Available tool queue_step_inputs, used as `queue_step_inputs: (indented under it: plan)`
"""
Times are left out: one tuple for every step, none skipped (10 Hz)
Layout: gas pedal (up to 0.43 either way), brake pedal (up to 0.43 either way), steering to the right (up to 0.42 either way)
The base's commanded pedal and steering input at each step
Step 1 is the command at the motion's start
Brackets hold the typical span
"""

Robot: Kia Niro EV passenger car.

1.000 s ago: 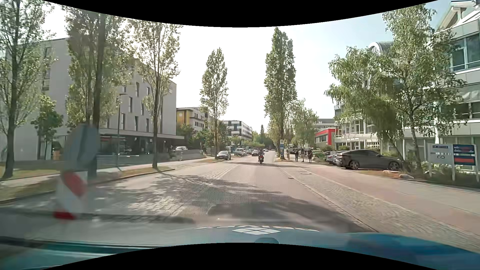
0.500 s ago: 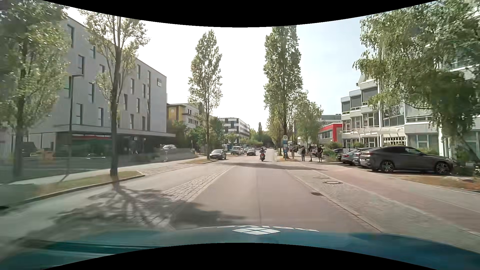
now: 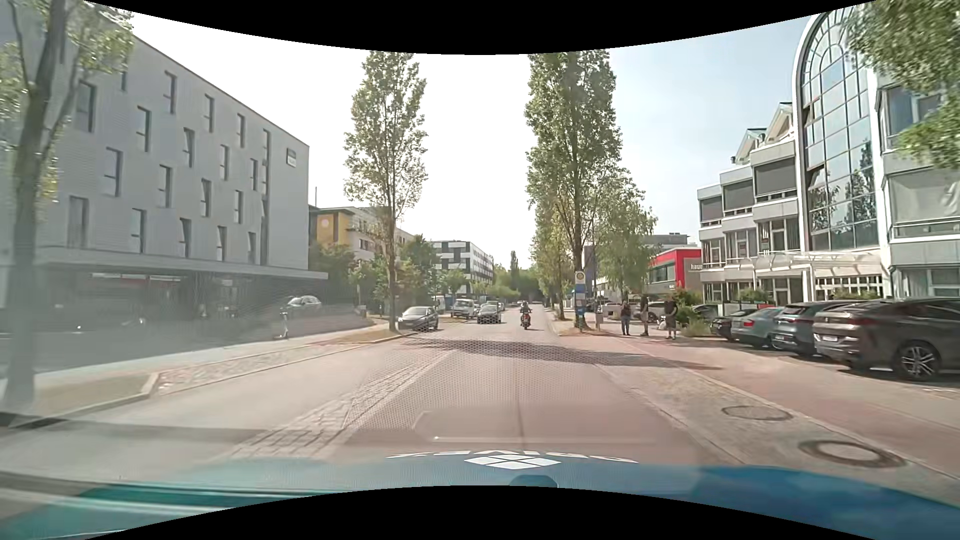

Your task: Follow the waypoints while adhering to traffic rules and regulations

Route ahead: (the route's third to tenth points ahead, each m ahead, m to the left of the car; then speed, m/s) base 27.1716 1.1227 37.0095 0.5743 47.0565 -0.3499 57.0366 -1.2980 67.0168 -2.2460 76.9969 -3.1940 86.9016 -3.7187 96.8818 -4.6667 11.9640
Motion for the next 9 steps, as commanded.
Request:
queue_step_inputs:
  plan:
    - [1.000,0.000,0.029]
    - [1.000,0.000,0.034]
    - [1.000,0.000,0.033]
    - [1.000,0.000,0.032]
    - [1.000,0.000,0.026]
    - [1.000,0.000,0.010]
    - [1.000,0.000,-0.006]
    - [1.000,0.000,-0.012]
    - [1.000,0.000,-0.009]
